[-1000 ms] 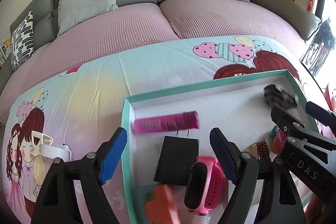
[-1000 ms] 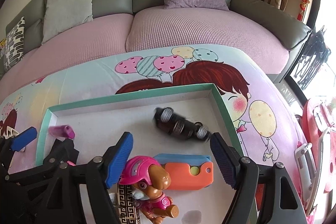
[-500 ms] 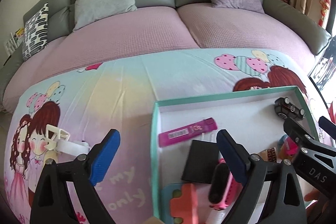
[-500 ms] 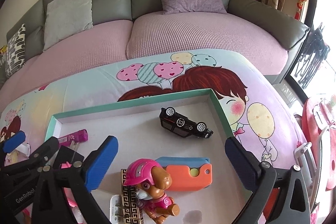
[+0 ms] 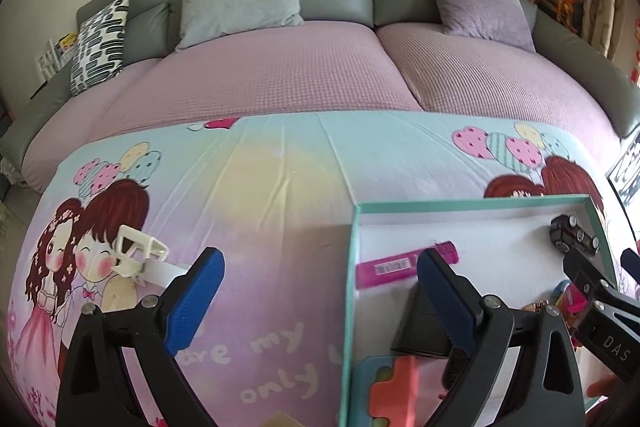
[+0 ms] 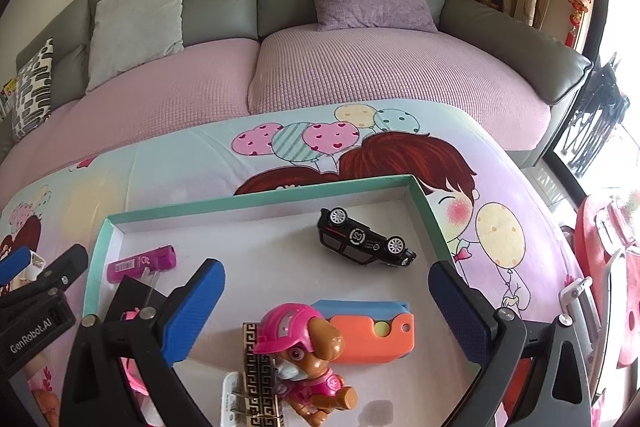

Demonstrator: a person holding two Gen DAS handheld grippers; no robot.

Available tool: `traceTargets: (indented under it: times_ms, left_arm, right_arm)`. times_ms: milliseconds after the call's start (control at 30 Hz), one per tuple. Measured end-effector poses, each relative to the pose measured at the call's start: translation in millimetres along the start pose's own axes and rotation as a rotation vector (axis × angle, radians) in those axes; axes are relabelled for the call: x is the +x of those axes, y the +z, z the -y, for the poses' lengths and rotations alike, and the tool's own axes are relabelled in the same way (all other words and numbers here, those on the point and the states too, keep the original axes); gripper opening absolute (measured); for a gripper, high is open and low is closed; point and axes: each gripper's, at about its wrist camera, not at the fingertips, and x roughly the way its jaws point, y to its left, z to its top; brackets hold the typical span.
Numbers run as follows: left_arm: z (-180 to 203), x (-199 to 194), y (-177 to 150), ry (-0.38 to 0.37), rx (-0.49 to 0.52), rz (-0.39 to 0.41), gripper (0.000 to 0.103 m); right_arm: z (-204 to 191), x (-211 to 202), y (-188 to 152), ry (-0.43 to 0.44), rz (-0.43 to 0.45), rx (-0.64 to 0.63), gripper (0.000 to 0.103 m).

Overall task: Organize rigid objects
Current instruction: 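Move both tools to the white clip and white round charger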

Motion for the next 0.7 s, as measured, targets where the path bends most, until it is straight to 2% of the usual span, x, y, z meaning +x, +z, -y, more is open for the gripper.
traceTargets:
  times_ms: [100,267,367,567,700]
  left_arm:
    - [-18,-8,2,0.022,-0.038,0.029,0.097]
    - [-72,-19,-1,0.090,-0.159,0.066,0.097]
    - [-109,-17,-8,0.149,-0.235,0.058,0.097]
    - [-164,-5,-24,0.210,-0.344,0.004,0.097]
    - [-187,1,-30,0.180,-0.376,-0.011,0.097]
  right_arm:
    - [-12,-11,4,0.040,0.033,-0.009,0.103]
    - [-45,-27,8,0.183,0.080,-0.024,0.103]
    - [-72,-29,5,0.244,0.077,-0.060,0.103]
    - [-122,-35,-3,0.305,0.079,-0.155,0.103]
    - [-150,-38,-10,0.357,0.074,-0.196,0.103]
